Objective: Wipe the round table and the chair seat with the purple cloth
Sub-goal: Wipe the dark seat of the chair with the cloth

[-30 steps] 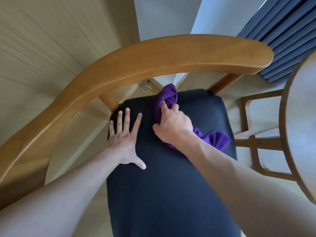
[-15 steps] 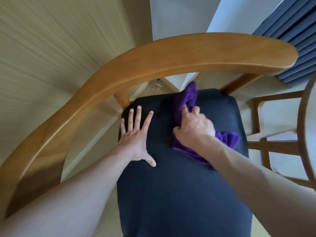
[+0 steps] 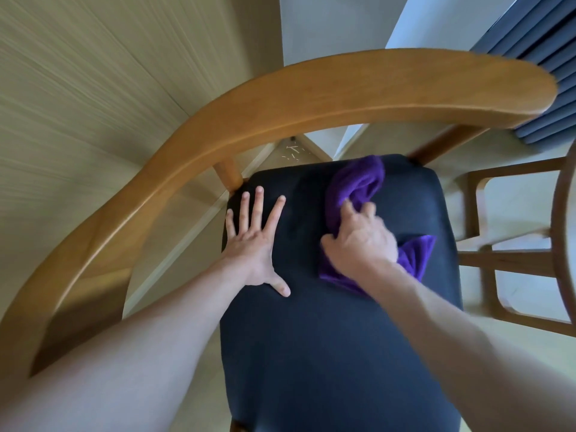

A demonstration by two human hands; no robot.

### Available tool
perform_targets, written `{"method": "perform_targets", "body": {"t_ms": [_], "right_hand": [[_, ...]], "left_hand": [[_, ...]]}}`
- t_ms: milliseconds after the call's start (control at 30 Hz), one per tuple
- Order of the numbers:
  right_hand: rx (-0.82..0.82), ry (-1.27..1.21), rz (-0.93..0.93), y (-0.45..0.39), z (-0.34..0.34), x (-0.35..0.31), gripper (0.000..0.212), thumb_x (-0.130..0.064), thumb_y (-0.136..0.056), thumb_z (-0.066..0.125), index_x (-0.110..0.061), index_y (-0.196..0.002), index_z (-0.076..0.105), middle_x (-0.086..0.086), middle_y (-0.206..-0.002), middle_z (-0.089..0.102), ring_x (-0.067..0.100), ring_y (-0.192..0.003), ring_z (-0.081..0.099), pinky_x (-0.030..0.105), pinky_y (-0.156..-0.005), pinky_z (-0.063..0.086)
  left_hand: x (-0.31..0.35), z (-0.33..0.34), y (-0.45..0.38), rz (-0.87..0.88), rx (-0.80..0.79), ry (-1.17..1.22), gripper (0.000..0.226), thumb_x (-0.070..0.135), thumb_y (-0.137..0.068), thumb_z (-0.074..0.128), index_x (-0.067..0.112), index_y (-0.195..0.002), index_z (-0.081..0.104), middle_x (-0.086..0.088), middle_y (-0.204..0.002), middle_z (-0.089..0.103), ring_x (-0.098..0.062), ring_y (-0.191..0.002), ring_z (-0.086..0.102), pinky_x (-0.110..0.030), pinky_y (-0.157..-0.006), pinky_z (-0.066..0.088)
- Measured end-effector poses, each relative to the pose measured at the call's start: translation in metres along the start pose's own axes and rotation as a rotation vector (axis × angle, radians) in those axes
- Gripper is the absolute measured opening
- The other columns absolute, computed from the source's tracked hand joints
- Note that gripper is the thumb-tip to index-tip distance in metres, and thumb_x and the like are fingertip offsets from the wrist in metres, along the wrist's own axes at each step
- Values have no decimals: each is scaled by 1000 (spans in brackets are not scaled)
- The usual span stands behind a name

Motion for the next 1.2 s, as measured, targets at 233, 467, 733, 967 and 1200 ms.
{"method": "perform_targets", "body": {"t_ms": [233, 467, 733, 967, 1200], "right_hand": [[-144, 162, -422, 43, 35, -34, 68, -45, -88, 58, -37, -148, 28, 6, -127, 40, 30, -110, 51, 40, -71, 42], [102, -66, 13, 10, 3, 12, 63, -44, -88, 58, -36, -147, 38, 8, -125, 41, 35, -115, 51, 38, -71, 39], [-138, 221, -497, 72, 52, -39, 59, -46, -92, 57, -33, -145, 34, 7, -127, 39, 30, -110, 49, 39, -70, 39], [90, 133, -112, 21, 10, 37, 69, -48, -91, 56, -40, -153, 27, 8, -127, 39, 34, -114, 49, 41, -72, 44], [-122, 241, -505, 79, 59, -31, 66, -43, -93, 54, -29, -152, 28, 8, -130, 38, 29, -108, 49, 38, -68, 36]], "left_hand": [[-1, 1, -1, 3, -10, 23, 188, 75, -19, 90, 40, -140, -50, -2, -144, -62, -25, -133, -57, -55, -111, -24], [-2, 2, -3, 0, 18, -3, 189, 76, -18, 90, 39, -145, -46, -3, -146, -60, -26, -134, -56, -56, -110, -23], [-1, 0, 1, 16, -9, 11, 184, 76, -25, 90, 41, -144, -46, -1, -144, -62, -27, -133, -55, -60, -118, -17], [2, -1, 2, 15, -1, 0, 186, 76, -24, 91, 39, -144, -47, -3, -143, -63, -31, -139, -50, -61, -118, -14], [4, -6, 6, 27, -15, 23, 184, 78, -26, 90, 39, -145, -45, -2, -143, -62, -31, -143, -45, -61, -121, -12]]}}
Point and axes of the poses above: each hand's wrist, its own y-axis away from the middle knuckle, its own z-axis out of the palm, x = y × z, the point moved 6 cm from there along -y, towards the middle knuckle
